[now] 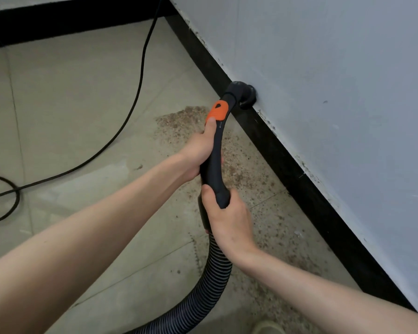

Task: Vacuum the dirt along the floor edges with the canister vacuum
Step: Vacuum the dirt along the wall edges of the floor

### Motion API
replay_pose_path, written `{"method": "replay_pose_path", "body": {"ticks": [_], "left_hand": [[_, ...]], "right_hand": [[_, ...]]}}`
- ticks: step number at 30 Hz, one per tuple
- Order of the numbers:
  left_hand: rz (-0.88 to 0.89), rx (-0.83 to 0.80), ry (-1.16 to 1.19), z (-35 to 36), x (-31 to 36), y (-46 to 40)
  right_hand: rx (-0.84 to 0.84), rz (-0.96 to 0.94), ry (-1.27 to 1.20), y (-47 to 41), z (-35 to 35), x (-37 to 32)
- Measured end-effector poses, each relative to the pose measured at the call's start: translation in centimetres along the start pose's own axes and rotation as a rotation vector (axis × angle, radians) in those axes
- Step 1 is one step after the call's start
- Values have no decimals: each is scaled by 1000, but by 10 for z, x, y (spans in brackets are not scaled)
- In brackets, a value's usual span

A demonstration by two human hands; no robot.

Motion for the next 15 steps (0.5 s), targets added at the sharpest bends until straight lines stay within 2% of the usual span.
{"method": "replay_pose_path", "body": {"ticks": [5,9,15], "left_hand": [[-21,-25,37,6,-9,12],[-11,15,21,-6,3,14],[-14,211,119,-43,7,2]], "right_hand": [[-9,-2,23,13,-6,0],[-25,-19,-38,5,2,-9],[-143,8,-141,-21,27,-25]]}}
Point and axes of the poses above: each hand's wrist, its own y-axis away from the middle knuckle, its own z-axis out of the palm, x = y × z, the point moved 2 cm from there along -y, towards the middle knuckle, and after that the axes turned 11 degrees about -z, right-handed, at the moved point
